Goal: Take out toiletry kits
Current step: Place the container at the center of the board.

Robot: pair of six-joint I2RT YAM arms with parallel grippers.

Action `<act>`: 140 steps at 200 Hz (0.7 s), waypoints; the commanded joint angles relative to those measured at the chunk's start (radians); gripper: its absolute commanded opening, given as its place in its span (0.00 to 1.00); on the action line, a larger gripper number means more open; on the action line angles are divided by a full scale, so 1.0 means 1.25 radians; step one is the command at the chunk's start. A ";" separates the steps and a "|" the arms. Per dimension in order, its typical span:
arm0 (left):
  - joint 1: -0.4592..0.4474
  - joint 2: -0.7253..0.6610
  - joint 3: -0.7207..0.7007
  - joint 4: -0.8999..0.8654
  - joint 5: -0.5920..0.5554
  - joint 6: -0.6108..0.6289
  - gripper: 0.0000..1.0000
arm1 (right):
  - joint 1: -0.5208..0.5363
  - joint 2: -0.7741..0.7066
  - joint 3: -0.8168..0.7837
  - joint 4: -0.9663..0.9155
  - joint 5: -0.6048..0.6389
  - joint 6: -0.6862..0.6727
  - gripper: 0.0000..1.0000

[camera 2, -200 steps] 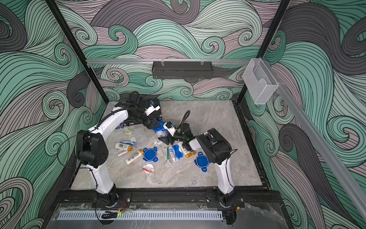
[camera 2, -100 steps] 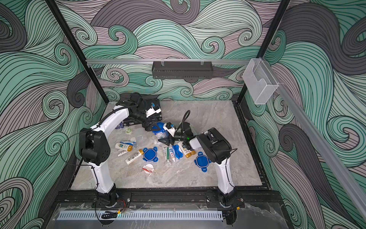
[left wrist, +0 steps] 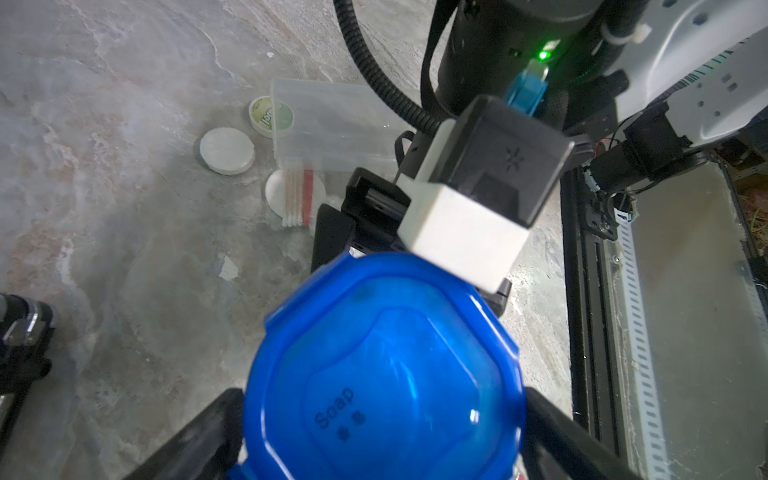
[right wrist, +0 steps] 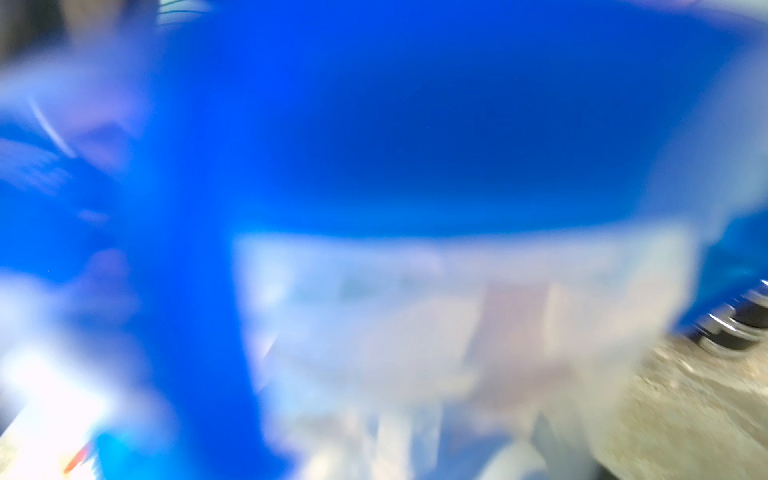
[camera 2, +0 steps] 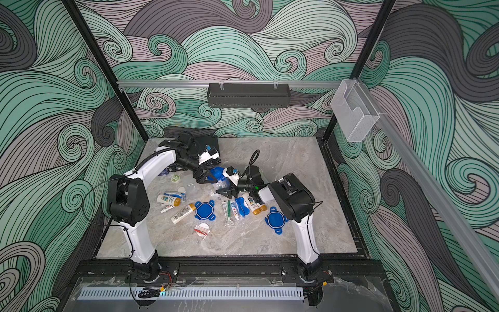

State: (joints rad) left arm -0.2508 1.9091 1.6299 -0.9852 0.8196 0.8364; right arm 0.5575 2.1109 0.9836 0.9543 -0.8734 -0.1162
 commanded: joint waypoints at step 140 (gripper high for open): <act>-0.074 0.025 0.054 0.073 -0.077 -0.108 0.62 | -0.009 -0.019 0.047 0.032 -0.002 -0.006 0.74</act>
State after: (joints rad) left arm -0.3195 1.9362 1.6669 -0.9375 0.7395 0.7650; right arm 0.5411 2.1109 0.9939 0.9428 -0.8917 -0.1280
